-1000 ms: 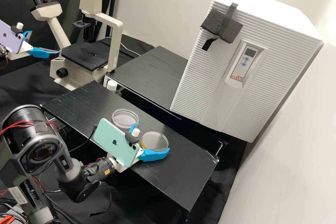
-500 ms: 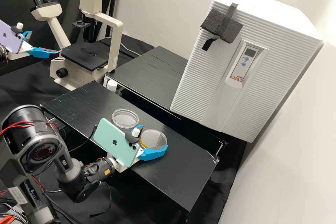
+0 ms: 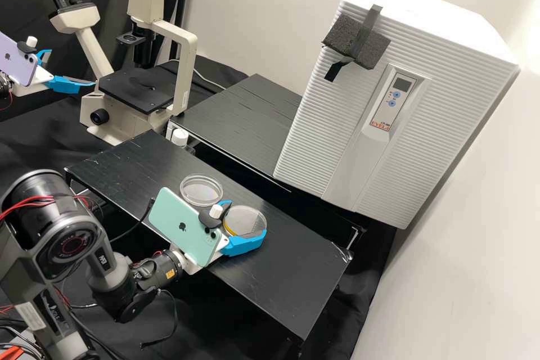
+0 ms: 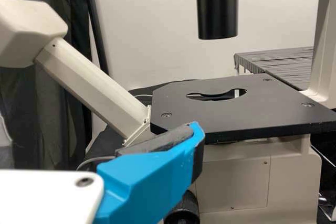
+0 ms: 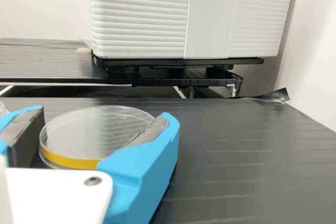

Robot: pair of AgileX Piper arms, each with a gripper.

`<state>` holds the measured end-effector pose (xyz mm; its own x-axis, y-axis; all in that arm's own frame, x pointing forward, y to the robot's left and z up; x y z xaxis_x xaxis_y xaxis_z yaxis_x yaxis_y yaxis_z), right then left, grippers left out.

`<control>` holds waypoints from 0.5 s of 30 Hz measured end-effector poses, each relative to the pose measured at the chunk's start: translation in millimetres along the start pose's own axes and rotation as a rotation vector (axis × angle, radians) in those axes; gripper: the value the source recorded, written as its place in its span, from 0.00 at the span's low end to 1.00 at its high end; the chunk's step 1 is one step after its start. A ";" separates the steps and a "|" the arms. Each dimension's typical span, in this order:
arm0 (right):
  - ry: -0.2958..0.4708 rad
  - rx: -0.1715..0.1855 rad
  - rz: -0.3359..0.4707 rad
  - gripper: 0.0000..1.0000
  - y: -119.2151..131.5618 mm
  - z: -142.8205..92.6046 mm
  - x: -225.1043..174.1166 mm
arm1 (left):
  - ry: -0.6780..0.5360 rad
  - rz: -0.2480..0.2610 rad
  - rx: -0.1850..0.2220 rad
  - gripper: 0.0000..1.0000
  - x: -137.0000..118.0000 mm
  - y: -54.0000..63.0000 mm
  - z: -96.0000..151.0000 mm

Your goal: Close the petri dish lid.

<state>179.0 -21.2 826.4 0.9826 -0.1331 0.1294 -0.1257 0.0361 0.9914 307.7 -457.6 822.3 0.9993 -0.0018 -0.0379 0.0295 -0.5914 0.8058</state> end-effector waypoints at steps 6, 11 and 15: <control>0.032 -0.002 -0.003 0.00 -0.6 -6.2 -1.1 | 0.000 0.000 0.000 1.00 0.0 0.0 0.0; 0.080 -0.002 0.025 0.00 4.4 -16.8 -5.5 | 0.000 0.000 0.000 1.00 0.0 0.0 0.0; 0.134 0.015 0.062 0.00 8.8 -28.3 -10.4 | 0.000 0.000 0.000 1.00 0.0 0.0 0.0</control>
<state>171.5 8.5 833.3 0.9822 0.0028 0.1879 -0.1879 0.0257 0.9818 307.7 -457.6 822.3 0.9993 -0.0018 -0.0379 0.0295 -0.5914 0.8058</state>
